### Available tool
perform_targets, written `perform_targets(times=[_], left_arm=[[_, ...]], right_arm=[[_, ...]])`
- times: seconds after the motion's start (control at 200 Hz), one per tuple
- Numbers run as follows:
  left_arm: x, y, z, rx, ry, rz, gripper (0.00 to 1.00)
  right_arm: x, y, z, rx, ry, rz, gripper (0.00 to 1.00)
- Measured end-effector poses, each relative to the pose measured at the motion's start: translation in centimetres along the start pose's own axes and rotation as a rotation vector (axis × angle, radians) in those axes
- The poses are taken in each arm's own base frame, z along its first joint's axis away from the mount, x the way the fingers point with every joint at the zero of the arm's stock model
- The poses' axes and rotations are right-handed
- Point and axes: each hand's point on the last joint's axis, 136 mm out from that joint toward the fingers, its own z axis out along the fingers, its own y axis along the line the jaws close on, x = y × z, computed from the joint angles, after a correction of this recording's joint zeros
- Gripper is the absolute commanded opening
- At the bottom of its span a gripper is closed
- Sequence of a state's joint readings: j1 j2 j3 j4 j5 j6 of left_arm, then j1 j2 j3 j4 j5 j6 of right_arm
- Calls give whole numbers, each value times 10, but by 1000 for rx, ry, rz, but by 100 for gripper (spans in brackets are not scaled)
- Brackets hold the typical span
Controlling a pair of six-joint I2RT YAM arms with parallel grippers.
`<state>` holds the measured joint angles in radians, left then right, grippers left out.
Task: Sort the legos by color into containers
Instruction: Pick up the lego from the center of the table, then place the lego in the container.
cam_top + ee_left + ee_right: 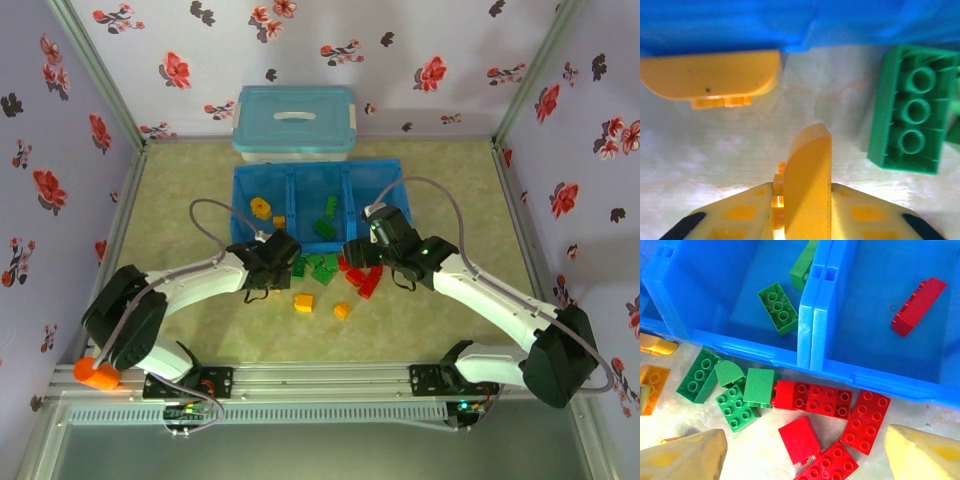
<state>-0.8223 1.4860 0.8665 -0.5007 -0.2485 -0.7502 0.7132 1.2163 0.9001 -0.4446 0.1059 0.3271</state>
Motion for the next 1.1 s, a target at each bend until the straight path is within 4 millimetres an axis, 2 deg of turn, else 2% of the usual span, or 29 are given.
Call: perform_targets(times=[0.105,0.21,0.405,0.57,0.81,0.86,0.935,0.96,1.015,1.1], left_arm=[[-26,-3,-29,41,-86,-9,25],[-63,0,-56,71,-180,-42,25],[-121,21,-77,48,-277,-98,25],[-148,34,-65,18,-273,-114,25],[-161,47,-27,-27,-201,-116,26],[-164,48,-22,-33,-193,-114,33],[-169,47,-18,-32,-187,-111,62],[-171,46,-17,-33,-188,-107,68],[-174,45,-18,-28,-192,-114,71],[-178,43,-22,-22,-203,-116,70]], right_arm=[[2,-1,1,2,4,0,82],[2,-1,1,1,4,10,82],[4,-1,2,2,6,23,82],[11,-3,6,6,18,33,82],[26,-8,9,12,42,56,84],[27,-8,8,11,40,63,84],[24,-7,6,6,30,68,84],[24,-7,6,4,30,68,84],[24,-7,6,2,30,72,84],[24,-5,6,-6,31,73,84]])
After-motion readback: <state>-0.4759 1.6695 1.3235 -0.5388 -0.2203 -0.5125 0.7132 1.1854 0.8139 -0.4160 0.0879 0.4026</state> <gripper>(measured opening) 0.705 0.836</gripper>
